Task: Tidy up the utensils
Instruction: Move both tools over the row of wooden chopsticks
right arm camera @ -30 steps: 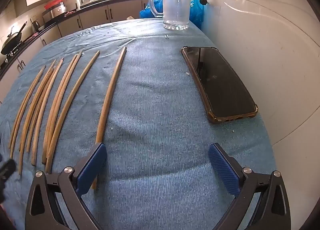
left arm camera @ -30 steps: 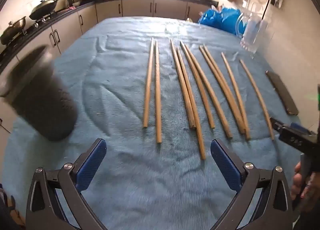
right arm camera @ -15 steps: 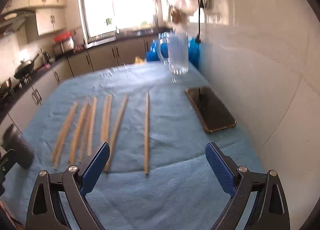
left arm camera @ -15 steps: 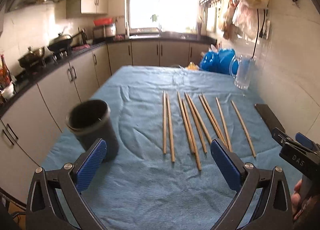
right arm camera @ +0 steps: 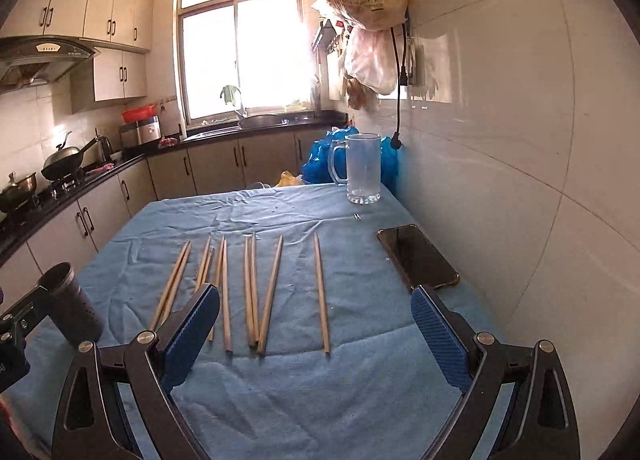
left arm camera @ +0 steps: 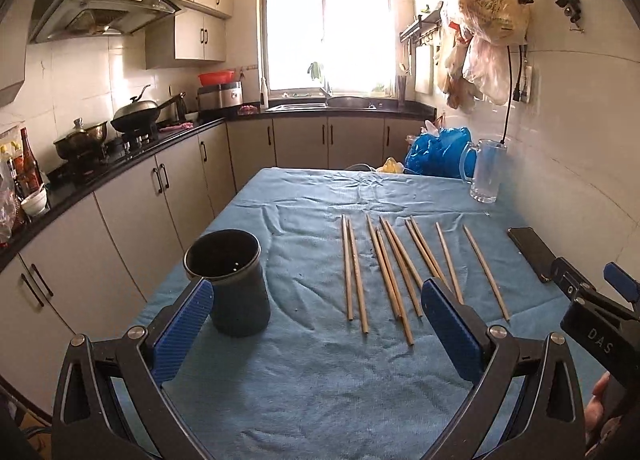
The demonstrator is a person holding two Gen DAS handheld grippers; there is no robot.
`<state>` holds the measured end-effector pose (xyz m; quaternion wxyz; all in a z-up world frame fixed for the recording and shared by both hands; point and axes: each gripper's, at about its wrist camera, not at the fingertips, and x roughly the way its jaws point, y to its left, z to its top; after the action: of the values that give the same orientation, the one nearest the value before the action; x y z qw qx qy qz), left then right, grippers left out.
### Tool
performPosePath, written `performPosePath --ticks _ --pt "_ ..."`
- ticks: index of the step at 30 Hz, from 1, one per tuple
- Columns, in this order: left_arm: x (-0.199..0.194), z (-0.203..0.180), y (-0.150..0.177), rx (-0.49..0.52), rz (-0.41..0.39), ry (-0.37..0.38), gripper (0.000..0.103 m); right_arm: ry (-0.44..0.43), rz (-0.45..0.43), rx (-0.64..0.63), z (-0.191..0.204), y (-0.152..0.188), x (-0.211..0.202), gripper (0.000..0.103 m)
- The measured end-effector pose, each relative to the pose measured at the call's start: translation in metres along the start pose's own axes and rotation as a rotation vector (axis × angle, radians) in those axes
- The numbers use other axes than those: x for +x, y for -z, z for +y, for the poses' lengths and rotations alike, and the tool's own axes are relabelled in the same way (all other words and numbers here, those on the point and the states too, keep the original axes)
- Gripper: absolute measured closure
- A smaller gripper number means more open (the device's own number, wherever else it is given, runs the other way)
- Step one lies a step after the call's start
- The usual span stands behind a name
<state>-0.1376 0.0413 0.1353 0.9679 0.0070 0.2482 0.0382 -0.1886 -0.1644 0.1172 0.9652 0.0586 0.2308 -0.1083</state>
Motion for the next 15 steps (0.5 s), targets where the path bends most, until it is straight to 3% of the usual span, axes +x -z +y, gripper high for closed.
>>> performPosePath --ticks 15 --pt "-0.0070 0.0000 0.0056 0.012 0.020 0.019 0.000 0.002 -0.004 0.015 -0.0036 0.0028 -0.0083 0.005"
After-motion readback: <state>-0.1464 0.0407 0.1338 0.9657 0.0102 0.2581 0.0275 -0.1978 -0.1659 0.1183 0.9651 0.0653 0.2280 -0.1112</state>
